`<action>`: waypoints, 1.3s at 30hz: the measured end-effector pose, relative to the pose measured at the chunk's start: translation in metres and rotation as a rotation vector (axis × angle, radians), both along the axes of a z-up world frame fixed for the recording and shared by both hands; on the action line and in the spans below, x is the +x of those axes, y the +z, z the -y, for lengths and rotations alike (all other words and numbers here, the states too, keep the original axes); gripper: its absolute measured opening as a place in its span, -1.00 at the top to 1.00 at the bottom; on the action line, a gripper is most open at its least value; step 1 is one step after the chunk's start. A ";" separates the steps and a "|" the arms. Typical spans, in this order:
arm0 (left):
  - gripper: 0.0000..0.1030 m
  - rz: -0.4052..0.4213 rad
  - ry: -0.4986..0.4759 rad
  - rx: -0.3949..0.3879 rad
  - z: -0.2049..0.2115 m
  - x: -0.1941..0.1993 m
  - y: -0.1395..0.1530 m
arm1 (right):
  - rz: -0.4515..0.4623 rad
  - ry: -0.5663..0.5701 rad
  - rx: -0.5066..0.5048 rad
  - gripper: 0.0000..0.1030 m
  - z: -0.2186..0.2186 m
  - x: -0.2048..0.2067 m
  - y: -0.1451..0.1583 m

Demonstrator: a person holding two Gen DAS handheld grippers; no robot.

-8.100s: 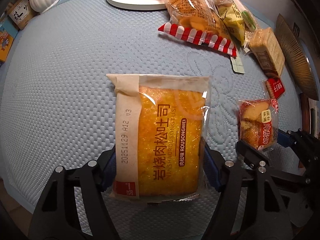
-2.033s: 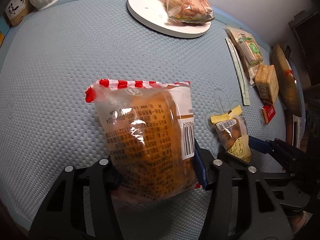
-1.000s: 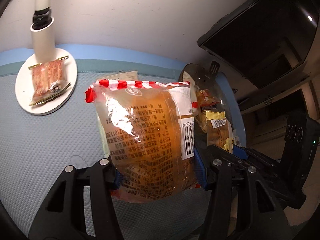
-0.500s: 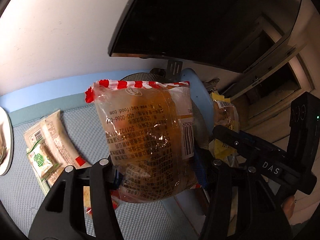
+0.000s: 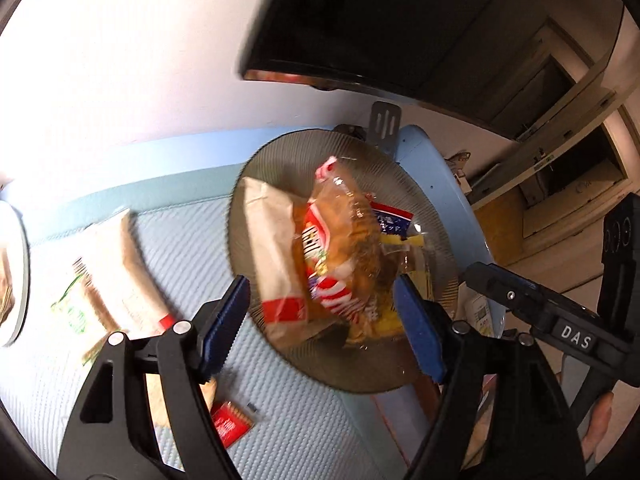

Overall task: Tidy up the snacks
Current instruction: 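Carry both packets over the brown glass bowl and open both tools, then grasp the orange wafer packet with the left tool while the right tool grasps the green-label packet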

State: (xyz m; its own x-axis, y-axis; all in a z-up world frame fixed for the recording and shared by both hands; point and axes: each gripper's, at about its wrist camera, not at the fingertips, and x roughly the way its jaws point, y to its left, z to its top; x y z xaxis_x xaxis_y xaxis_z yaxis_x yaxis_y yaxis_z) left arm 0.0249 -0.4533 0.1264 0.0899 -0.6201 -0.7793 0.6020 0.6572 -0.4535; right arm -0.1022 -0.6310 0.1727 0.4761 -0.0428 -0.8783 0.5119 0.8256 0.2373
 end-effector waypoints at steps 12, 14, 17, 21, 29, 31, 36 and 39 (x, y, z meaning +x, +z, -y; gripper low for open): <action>-0.48 0.035 0.166 0.003 -0.115 0.009 0.014 | 0.015 0.112 -0.008 -0.18 -0.075 0.013 0.005; -0.48 0.034 0.209 0.006 -0.144 0.013 0.016 | 0.017 0.137 0.004 -0.18 -0.092 0.018 0.007; -0.51 0.035 0.275 0.009 -0.187 0.019 0.017 | 0.015 0.178 0.009 -0.18 -0.118 0.027 0.007; -0.62 0.028 0.372 0.025 -0.246 0.030 0.015 | 0.013 0.230 0.009 -0.18 -0.149 0.038 0.008; -0.69 -0.012 0.456 0.041 -0.300 0.059 -0.001 | -0.018 0.312 0.004 -0.20 -0.206 0.070 -0.002; -0.73 -0.007 0.463 0.076 -0.303 0.069 -0.006 | -0.035 0.338 -0.007 -0.20 -0.218 0.081 -0.008; -0.73 -0.011 0.482 0.169 -0.281 0.102 -0.039 | -0.088 0.407 -0.016 -0.20 -0.239 0.113 -0.033; -0.73 -0.023 0.486 0.183 -0.269 0.119 -0.052 | -0.120 0.445 -0.040 -0.20 -0.245 0.129 -0.050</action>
State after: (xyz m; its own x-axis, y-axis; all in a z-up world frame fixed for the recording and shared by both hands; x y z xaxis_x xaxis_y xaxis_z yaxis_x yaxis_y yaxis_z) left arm 0.1438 -0.1847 0.0745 0.3152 -0.3643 -0.8763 0.1991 0.9282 -0.3143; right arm 0.0270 -0.3863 0.1229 0.3510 0.1080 -0.9301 0.1272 0.9786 0.1616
